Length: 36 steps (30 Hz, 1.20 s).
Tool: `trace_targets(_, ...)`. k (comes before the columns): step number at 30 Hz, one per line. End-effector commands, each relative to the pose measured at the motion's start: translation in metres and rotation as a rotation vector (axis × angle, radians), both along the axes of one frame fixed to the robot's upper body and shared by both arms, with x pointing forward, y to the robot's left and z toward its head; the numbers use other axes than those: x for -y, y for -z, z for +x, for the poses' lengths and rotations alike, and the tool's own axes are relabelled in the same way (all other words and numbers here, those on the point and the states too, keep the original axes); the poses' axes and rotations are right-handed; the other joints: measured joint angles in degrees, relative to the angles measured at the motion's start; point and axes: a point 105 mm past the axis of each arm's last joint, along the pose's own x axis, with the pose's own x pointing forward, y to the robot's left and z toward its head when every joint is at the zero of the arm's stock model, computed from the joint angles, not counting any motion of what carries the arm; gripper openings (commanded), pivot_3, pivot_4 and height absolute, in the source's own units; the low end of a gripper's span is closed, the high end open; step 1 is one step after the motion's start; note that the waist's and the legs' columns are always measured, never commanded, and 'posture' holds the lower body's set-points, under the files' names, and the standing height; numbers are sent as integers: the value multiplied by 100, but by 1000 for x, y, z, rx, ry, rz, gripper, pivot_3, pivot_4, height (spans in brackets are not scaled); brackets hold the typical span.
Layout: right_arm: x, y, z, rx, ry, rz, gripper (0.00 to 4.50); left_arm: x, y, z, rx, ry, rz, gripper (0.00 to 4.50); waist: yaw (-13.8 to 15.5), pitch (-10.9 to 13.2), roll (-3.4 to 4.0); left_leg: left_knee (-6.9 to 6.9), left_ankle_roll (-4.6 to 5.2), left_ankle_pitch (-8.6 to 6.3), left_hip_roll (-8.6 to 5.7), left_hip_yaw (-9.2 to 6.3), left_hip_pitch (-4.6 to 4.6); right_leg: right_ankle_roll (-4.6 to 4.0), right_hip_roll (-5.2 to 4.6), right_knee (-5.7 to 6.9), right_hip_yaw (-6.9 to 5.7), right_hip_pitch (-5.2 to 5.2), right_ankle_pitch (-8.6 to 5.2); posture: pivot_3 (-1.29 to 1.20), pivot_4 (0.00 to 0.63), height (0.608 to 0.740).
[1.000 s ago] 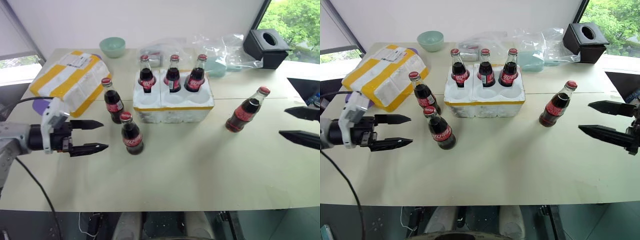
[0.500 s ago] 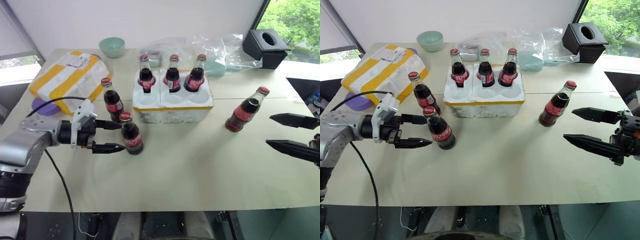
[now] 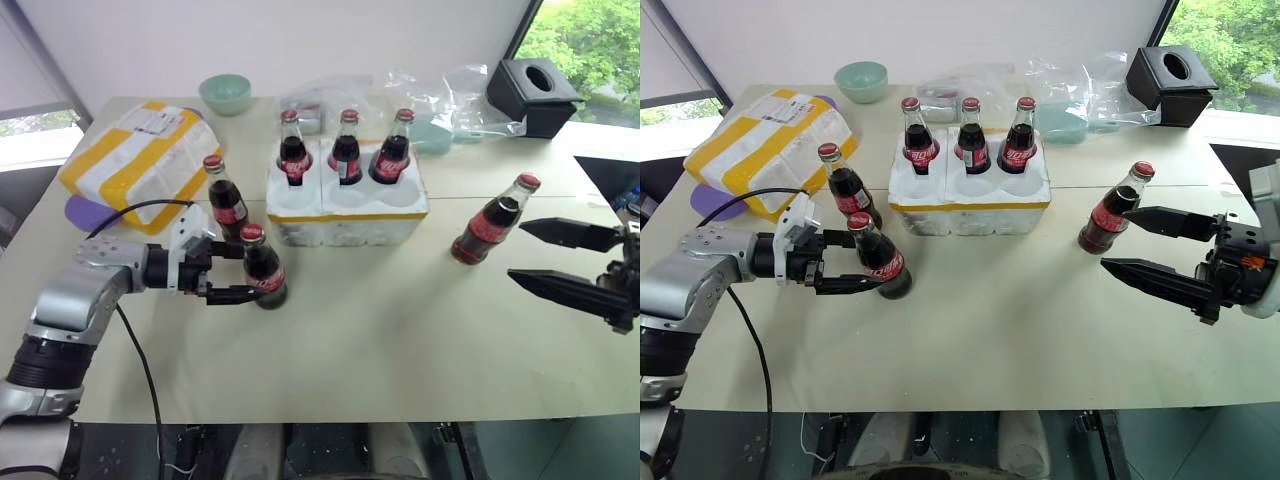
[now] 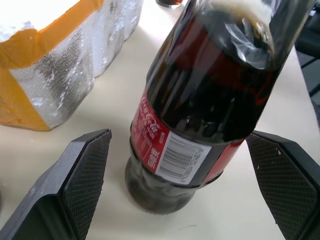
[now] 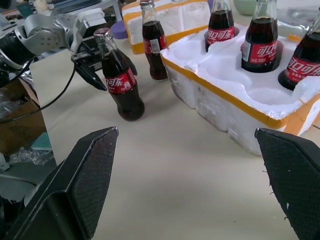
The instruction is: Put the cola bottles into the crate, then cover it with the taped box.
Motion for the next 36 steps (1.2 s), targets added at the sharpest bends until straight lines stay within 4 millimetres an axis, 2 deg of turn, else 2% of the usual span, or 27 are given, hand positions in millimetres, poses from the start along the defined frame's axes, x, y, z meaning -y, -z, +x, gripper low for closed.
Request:
trace_targets(1, -8, -8, 0, 36, -12, 0, 4500, 10, -4, -1, 27, 38, 2, 4419, -2, 0, 0, 0, 0, 0, 0, 0, 0, 0, 0, 0, 0, 0, 0, 0, 150, 739)
trace_targets(5, -13, -8, 3, 38, -11, 6, 4500, 16, -1, -1, 14, 59, -10, 4419, 1, 0, 0, 0, 0, 0, 0, -1, 0, 0, 0, 0, 0, 0, 0, 0, 150, 739)
trace_targets(8, -14, -9, 5, 40, -6, 15, 4500, 17, -1, -4, 6, 85, -15, 3614, -3, 1, -2, 0, 0, 0, 0, -2, 0, 0, 1, 0, 0, 0, 0, 0, 150, 739)
trace_targets(9, -14, -9, 5, 41, -5, 17, 4500, 17, -2, -5, 4, 94, -17, 3093, -3, 1, -2, 0, 0, 0, 0, -2, 0, 0, 1, 0, 0, 0, 0, 0, 150, 739)
trace_targets(10, -14, -9, 6, 42, -2, 19, 4500, 16, -3, -5, 8, 91, -13, 2784, -2, 0, -2, 0, 0, 0, 0, -2, 0, 0, 1, 0, 0, 0, 0, 0, 150, 739)
trace_targets(17, -14, -8, 8, 39, 11, 31, 4500, 7, -17, -4, 19, 99, -2, 2734, -8, 0, -2, -1, 0, 0, 0, -2, 0, 0, 1, -1, -1, 0, -1, 0, 150, 739)
trace_targets(21, -12, -6, 11, 37, 18, 37, 4500, 5, -45, -7, 28, 152, -12, 2734, -5, 5, -11, 0, 1, 0, 0, -5, -5, 0, 3, 0, -2, -4, -1, 0, 150, 739)
trace_targets(24, -11, -4, 12, 35, 23, 41, 4500, 10, -71, -10, 36, 219, -16, 2734, 14, 7, -14, 3, 1, 0, -2, -6, -9, 0, 2, -1, -2, -3, -1, 0, 150, 739)
trace_targets(27, -10, -2, 13, 36, 26, 46, 4500, 15, -88, -13, 45, 269, -15, 2734, 3, 8, -15, 4, 1, 0, -4, -7, -10, 3, 2, -2, -3, -2, -2, 0, 150, 739)
trace_targets(32, -9, 0, 12, 38, 28, 54, 4500, 31, -132, -14, 90, 359, -53, 2734, -5, 15, -27, 3, 1, 1, -3, -13, -11, 5, 7, 2, -5, -4, -3, 0, 150, 739)
trace_targets(36, -7, -1, 12, 44, 36, 64, 4500, 51, -161, -6, 132, 399, -89, 2734, 2, 16, -27, 7, 1, 1, -4, -13, -11, 8, 7, 2, -5, 0, -2, 0, 150, 739)
